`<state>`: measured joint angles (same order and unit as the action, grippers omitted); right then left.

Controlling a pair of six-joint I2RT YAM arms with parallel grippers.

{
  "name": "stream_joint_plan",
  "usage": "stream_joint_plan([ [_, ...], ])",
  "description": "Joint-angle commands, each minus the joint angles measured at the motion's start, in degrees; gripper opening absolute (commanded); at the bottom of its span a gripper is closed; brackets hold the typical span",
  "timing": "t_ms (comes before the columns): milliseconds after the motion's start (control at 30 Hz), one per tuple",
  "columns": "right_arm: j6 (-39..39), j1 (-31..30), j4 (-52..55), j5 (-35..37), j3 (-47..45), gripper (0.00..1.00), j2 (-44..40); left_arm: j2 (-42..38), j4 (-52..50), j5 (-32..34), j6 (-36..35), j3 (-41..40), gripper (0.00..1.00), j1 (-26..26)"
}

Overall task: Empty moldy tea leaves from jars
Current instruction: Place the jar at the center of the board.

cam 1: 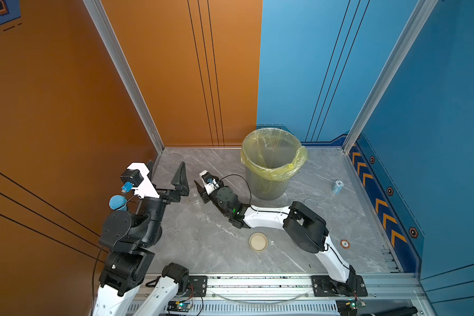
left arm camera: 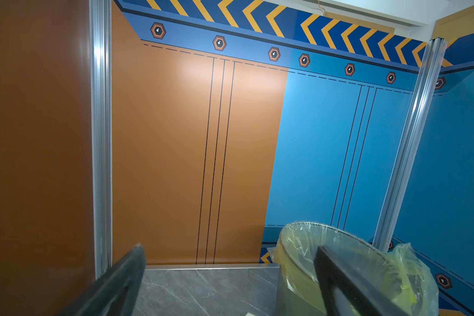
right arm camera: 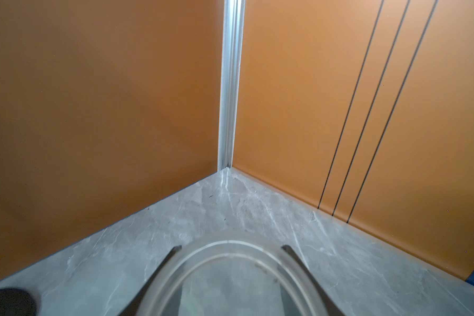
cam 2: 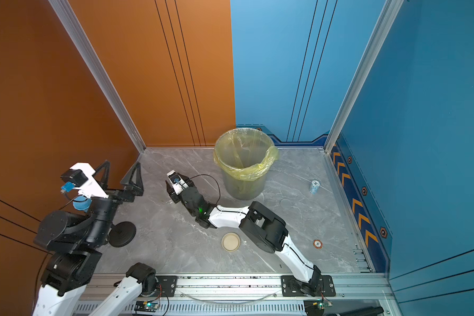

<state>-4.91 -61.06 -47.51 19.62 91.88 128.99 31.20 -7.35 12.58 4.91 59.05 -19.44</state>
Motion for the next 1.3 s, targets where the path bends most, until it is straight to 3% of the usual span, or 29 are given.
stream_joint_plan([
  [0,0.95,1.82,-3.75,2.46,3.25,0.55,2.26,0.17,-0.65,-2.12,1.17,-1.57,0.98,0.46],
  [533,2.60,5.26,-2.34,2.05,12.80,0.57,12.51,0.66,-0.73,-3.62,2.12,-2.02,0.98,0.37],
  [1067,2.80,5.16,-5.75,2.36,7.94,0.64,12.34,2.06,0.58,-4.29,2.53,-2.28,0.98,0.40],
  [1267,2.37,5.05,-4.97,1.28,7.72,0.80,11.31,2.13,0.52,-4.36,2.68,-2.27,0.98,0.41],
])
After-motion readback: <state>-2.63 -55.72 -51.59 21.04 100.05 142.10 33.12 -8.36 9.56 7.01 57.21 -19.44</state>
